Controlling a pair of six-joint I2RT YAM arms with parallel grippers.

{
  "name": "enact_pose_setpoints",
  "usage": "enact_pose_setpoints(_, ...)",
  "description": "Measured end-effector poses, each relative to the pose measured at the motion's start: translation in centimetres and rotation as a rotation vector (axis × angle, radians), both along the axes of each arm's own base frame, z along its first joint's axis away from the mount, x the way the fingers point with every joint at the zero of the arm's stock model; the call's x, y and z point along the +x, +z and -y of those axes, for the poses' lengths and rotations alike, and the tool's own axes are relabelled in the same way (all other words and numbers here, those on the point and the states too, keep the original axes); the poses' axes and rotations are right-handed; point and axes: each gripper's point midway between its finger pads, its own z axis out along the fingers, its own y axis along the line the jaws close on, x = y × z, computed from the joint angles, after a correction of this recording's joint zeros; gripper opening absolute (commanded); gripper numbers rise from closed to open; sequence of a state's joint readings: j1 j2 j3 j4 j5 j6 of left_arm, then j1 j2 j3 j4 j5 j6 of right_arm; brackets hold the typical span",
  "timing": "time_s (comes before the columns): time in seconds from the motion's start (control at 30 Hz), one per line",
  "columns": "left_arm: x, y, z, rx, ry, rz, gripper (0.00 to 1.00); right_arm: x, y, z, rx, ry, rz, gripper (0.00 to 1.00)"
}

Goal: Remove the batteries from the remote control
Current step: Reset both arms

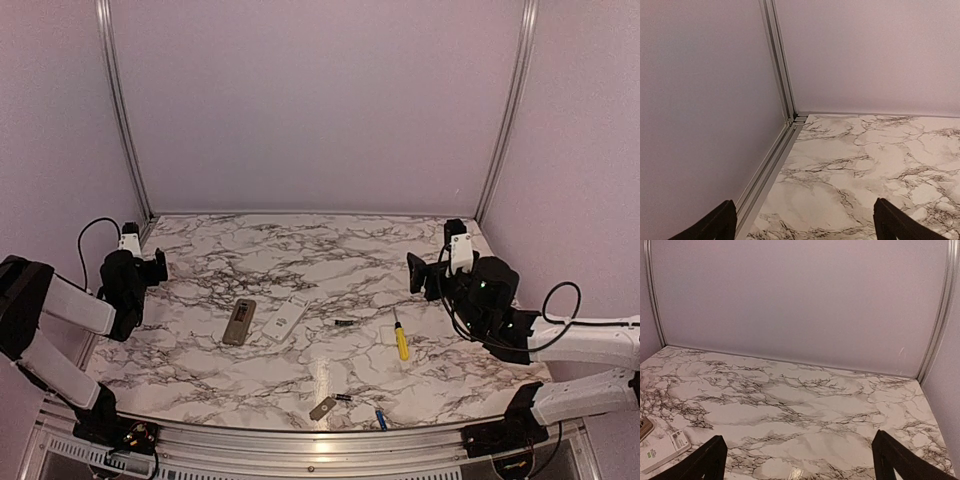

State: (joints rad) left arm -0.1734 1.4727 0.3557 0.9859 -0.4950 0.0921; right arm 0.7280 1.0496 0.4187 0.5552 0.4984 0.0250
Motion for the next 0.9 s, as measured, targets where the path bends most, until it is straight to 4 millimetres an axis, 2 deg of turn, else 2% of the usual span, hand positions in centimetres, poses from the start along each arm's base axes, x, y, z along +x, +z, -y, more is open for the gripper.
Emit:
enact_pose_setpoints(0.67, 1.1, -0.3, 0.0, -0.057, -0.045, 0.008, 0.99, -0.2, -1.5, -0.2, -0.012, 0.018, -0.059, 0.99)
enact_pose_setpoints(0.77, 1.2, -0.3, 0.2, -0.064, -0.077, 0.016, 0.94, -0.3, -1.5, -0.2, -0.012, 0.019, -0.059, 0.99)
enact_pose_setpoints(0.9, -0.4, -1.2, -0.2, -0.087, -0.142, 0.043, 0.96, -0.3, -1.4, -0.2, -0.01, 0.02, -0.059, 0.99)
